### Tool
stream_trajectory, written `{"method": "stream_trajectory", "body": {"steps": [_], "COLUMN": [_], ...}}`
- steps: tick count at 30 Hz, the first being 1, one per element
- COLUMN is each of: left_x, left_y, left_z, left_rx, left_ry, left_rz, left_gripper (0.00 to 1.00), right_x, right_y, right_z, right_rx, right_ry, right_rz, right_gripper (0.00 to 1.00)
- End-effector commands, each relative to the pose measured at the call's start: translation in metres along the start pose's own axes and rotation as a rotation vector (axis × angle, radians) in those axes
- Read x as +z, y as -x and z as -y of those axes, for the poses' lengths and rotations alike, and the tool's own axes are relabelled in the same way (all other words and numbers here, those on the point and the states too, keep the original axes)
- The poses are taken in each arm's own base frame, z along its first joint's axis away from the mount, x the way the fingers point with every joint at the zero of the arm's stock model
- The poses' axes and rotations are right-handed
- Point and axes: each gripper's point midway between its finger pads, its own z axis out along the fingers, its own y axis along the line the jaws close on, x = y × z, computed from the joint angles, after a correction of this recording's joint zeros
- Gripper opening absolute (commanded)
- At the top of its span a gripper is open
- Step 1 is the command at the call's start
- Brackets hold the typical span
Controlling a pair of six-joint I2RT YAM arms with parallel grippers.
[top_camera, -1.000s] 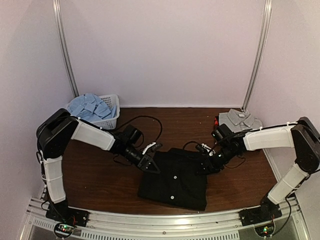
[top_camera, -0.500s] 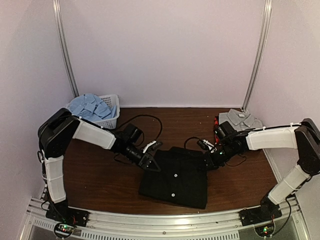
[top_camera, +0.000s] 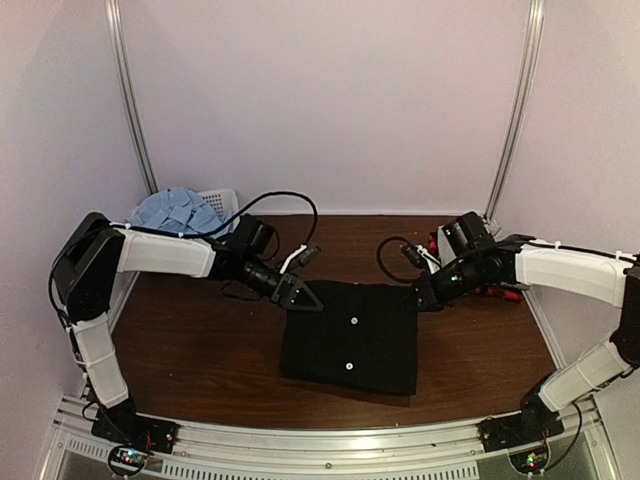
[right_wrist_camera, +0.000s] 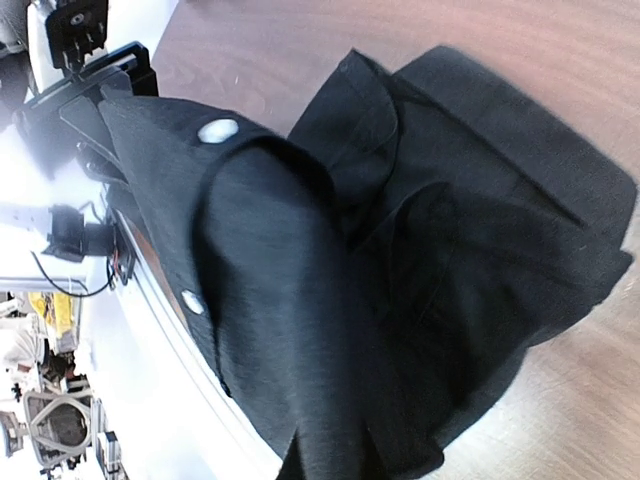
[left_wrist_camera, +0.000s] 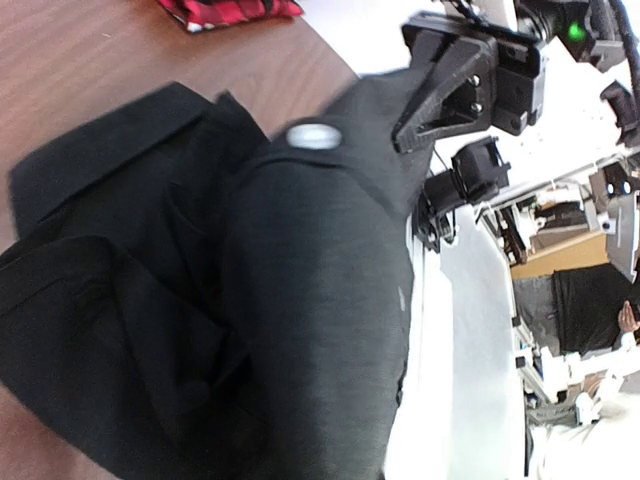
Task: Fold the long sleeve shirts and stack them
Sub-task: Fold the 2/3-rectangle-folded shirt at the center of the board.
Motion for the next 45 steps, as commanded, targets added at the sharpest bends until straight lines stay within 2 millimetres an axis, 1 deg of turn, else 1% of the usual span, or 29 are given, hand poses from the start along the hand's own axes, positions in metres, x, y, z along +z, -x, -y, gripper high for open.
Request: {"method": "stream_trajectory", "body": {"steps": [1,3,8,11,13,16,18,19,22,23,26,29,31,36,39,41,42,45], "left_x": [-0.017,-0.013,0.005,0.012,0.013,0.014,0.015,0.015,0.014,0.013,0.009,0.0,-0.009,-0.036,-0.047,-0.051,-0.051,-0.044], "left_y": [0.024,0.026,0.027,0.03,0.034,0.04,0.04,0.039,0.038,0.037,0.037,0.041,0.046,0.053,0.058,0.058,0.06,0.059], "left_z": [-0.019,-0.033,-0.065,-0.086,-0.1,-0.112,-0.119,-0.123,-0.135,-0.137,-0.142,-0.145,-0.147,-0.156,-0.15,-0.142,-0.134,-0.102], "left_rx": [-0.025,-0.049,-0.083,-0.102,-0.114,-0.115,-0.12,-0.124,-0.134,-0.137,-0.134,-0.124,-0.114,-0.109,-0.101,-0.091,-0.075,-0.022], "left_ry": [0.004,0.006,0.011,0.04,0.077,0.106,0.129,0.15,0.212,0.23,0.282,0.351,0.416,0.605,0.649,0.646,0.626,0.528], "left_rz": [0.057,0.054,0.031,0.023,0.029,0.041,0.041,0.041,0.038,0.036,0.029,0.036,0.048,0.068,0.095,0.115,0.131,0.183], "left_gripper": [0.0,0.0,0.0,0.0,0.01,0.09,0.13,0.17,0.32,0.33,0.39,0.42,0.42,0.43,0.43,0.43,0.43,0.43], "right_x": [-0.006,-0.001,0.02,0.031,0.037,0.041,0.045,0.046,0.048,0.048,0.042,0.027,0.017,-0.007,-0.015,-0.014,-0.012,0.002], "right_y": [0.014,0.019,0.026,0.028,0.03,0.033,0.034,0.036,0.036,0.037,0.041,0.048,0.052,0.062,0.067,0.067,0.066,0.059], "right_z": [0.01,0.022,0.051,0.069,0.08,0.095,0.104,0.108,0.124,0.128,0.136,0.143,0.141,0.127,0.109,0.088,0.079,0.054], "right_rx": [0.028,0.049,0.087,0.106,0.113,0.124,0.129,0.13,0.137,0.137,0.129,0.113,0.098,0.051,0.02,-0.013,-0.02,-0.033], "right_ry": [-0.012,-0.022,-0.041,-0.06,-0.081,-0.114,-0.137,-0.151,-0.213,-0.233,-0.297,-0.388,-0.419,-0.441,-0.405,-0.35,-0.317,-0.213], "right_rz": [0.019,0.016,-0.005,-0.017,-0.016,-0.014,-0.015,-0.014,-0.017,-0.016,0.001,0.029,0.05,0.122,0.172,0.197,0.203,0.214], "right_gripper": [0.0,0.0,0.0,0.04,0.09,0.16,0.24,0.27,0.34,0.36,0.42,0.43,0.43,0.44,0.44,0.45,0.45,0.45]}}
